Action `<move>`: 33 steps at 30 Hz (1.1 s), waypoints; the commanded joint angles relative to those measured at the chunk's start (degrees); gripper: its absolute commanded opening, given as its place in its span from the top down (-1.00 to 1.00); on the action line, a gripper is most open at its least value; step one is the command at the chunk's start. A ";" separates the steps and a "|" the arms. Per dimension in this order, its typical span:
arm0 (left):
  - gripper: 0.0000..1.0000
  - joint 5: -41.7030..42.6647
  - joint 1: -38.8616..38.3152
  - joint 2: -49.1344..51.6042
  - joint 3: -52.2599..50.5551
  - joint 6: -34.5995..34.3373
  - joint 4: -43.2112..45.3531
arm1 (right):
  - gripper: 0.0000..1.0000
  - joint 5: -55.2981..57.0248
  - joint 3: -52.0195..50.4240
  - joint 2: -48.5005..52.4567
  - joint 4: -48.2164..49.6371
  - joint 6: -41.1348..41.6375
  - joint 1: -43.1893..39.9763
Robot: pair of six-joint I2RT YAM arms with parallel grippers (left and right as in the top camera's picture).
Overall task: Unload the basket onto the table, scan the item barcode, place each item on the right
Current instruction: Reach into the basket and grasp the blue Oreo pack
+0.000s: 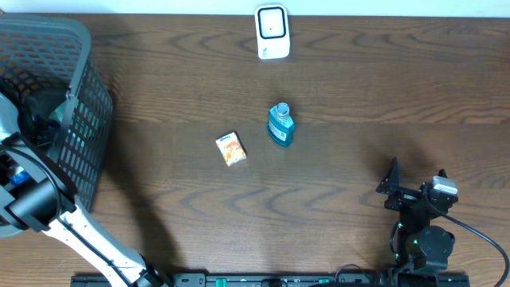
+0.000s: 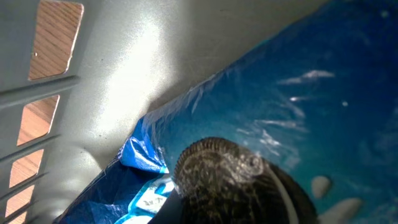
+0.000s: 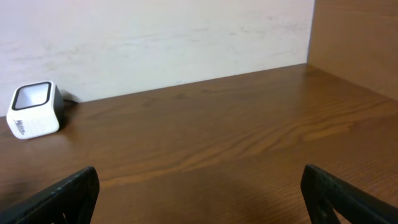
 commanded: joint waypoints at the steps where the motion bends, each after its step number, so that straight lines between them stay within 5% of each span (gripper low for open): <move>1: 0.86 3.91 0.39 -3.39 -0.74 -1.64 0.11 | -0.99 -0.11 -0.07 -0.31 -0.22 0.66 -0.09; 3: 0.78 5.77 0.39 -5.60 -0.74 -1.62 0.61 | -0.99 -0.11 -0.07 -0.31 -0.22 0.66 -0.09; 4: -0.01 5.90 0.39 -6.19 -0.74 -1.62 1.05 | -0.99 -0.11 -0.07 -0.31 -0.22 0.66 -0.09; 5: -0.52 5.88 0.39 -6.64 -0.74 -1.57 1.75 | -0.98 -0.11 -0.07 -0.31 -0.22 0.66 -0.09; 7: -0.82 5.90 0.42 -6.69 -0.76 -0.66 3.17 | -0.99 -0.11 -0.07 -0.31 -0.22 0.68 -0.09; 20: -0.92 11.52 0.50 -5.16 -3.82 21.81 9.38 | -0.99 -0.11 -0.07 -0.31 -0.22 0.66 -0.09; 33: -0.94 11.98 0.57 -5.14 -17.16 23.02 19.56 | -0.99 -0.11 -0.07 -0.31 -0.22 0.66 -0.09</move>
